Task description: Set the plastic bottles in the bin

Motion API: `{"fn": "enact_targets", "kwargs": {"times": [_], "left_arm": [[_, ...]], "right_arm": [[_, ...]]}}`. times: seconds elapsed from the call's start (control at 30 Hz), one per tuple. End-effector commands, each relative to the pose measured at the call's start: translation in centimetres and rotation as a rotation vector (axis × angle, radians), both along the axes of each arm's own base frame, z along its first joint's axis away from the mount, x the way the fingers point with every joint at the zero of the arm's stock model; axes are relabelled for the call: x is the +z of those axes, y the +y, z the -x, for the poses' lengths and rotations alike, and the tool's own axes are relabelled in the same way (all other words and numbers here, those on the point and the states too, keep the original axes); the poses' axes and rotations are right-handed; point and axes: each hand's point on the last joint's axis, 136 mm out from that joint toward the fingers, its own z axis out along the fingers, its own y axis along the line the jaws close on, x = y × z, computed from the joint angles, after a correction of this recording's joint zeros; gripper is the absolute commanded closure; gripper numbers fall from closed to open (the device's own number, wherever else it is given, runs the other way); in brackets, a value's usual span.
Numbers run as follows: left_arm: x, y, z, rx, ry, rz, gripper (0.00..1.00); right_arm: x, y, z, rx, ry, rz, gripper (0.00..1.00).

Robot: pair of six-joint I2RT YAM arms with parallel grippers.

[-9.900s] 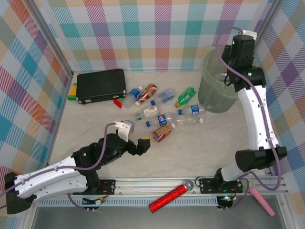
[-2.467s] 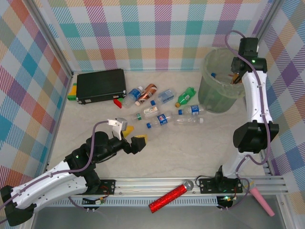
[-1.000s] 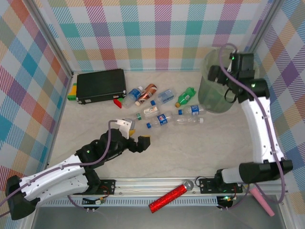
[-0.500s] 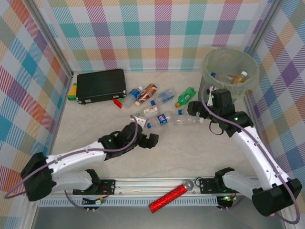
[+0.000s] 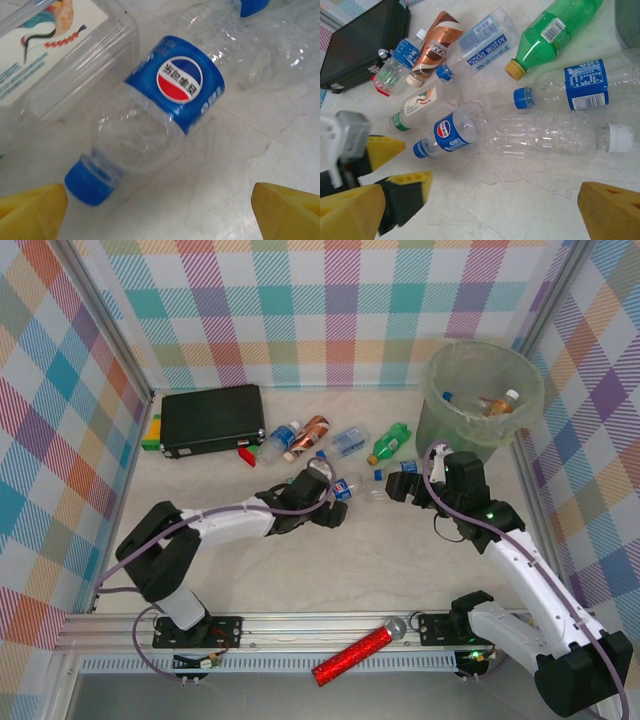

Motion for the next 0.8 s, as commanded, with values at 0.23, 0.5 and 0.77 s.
{"fn": "enact_targets", "kwargs": {"times": [0.23, 0.5, 0.77], "left_arm": [[-2.3, -2.1, -3.2, -0.096, 0.047, -0.081, 0.07], [-3.2, -4.2, -1.1, -0.173, 0.162, -0.003, 0.17], [-4.4, -3.8, 0.5, -0.180, 0.192, -0.067, 0.30]], "right_arm": [[0.7, 0.6, 0.3, 0.032, -0.082, -0.048, 0.01], [-0.7, 0.6, 0.2, 0.021, -0.074, -0.054, 0.01], [-2.0, 0.5, 0.2, 0.010, -0.060, -0.056, 0.01]]}}
